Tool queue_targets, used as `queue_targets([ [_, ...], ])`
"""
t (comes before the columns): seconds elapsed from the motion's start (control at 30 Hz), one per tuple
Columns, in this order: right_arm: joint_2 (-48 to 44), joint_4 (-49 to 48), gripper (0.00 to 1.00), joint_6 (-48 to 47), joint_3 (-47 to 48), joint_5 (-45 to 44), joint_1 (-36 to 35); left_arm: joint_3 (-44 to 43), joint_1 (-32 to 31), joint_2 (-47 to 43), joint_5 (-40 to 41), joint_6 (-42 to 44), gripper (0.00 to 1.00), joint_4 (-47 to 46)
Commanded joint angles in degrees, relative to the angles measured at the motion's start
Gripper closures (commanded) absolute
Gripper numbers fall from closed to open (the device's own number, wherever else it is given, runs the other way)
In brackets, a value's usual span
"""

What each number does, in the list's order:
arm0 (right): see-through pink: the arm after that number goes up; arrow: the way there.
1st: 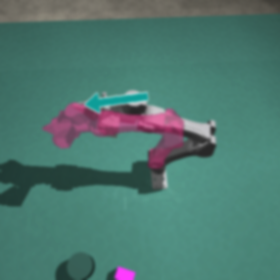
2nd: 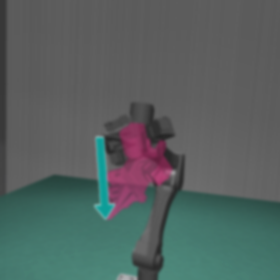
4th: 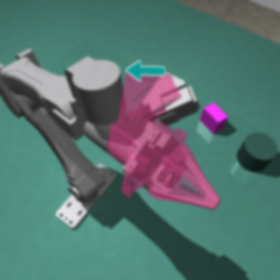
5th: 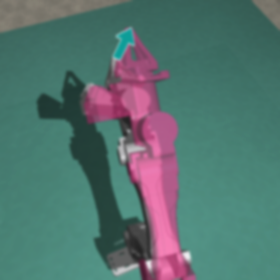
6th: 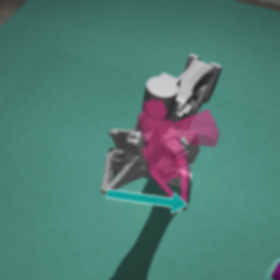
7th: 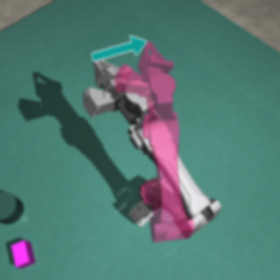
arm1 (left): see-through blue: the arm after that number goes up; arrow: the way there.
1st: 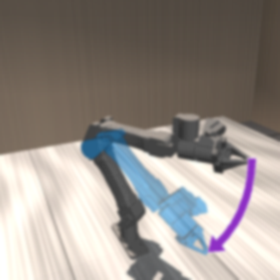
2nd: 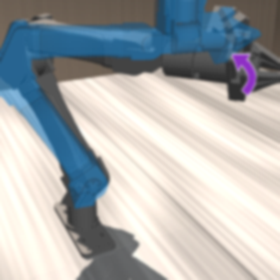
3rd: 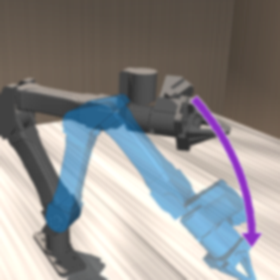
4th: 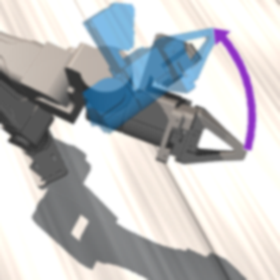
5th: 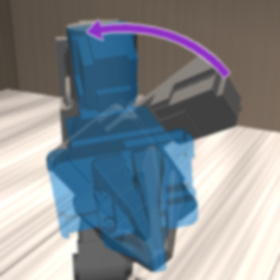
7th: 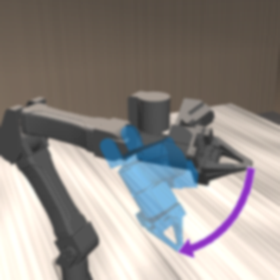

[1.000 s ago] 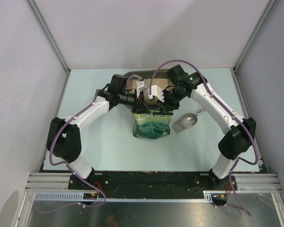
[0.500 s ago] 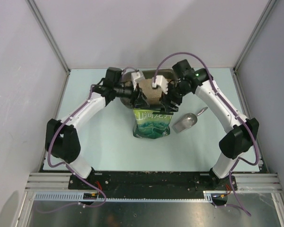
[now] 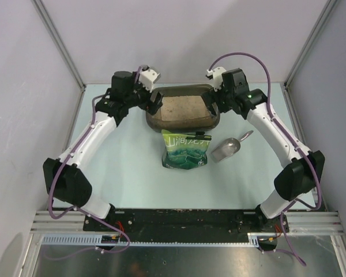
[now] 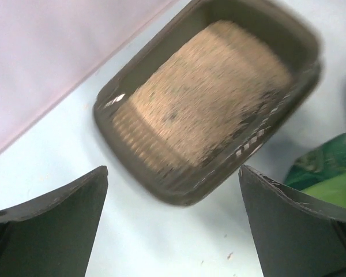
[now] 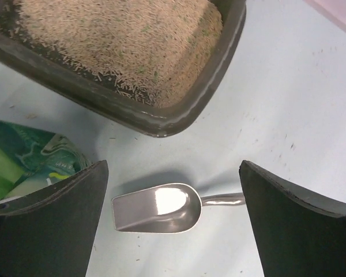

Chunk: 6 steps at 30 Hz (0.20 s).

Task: Fill the litter box with clean litter

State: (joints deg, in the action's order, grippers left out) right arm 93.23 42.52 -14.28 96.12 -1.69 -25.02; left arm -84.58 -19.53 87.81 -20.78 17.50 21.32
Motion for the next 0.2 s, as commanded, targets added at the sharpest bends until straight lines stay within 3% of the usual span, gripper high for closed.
queue_targets([
  [0.0,-3.8,-6.3,0.0,6.4,-2.7,-6.7,0.1,5.5,0.3,-2.2,19.6,-0.5,0.0,0.6],
  [0.17,-1.8,-7.7,0.0,7.0,-2.3,-7.0,-0.2,8.8,0.4,-4.8,18.9,-4.0,0.0,0.5],
])
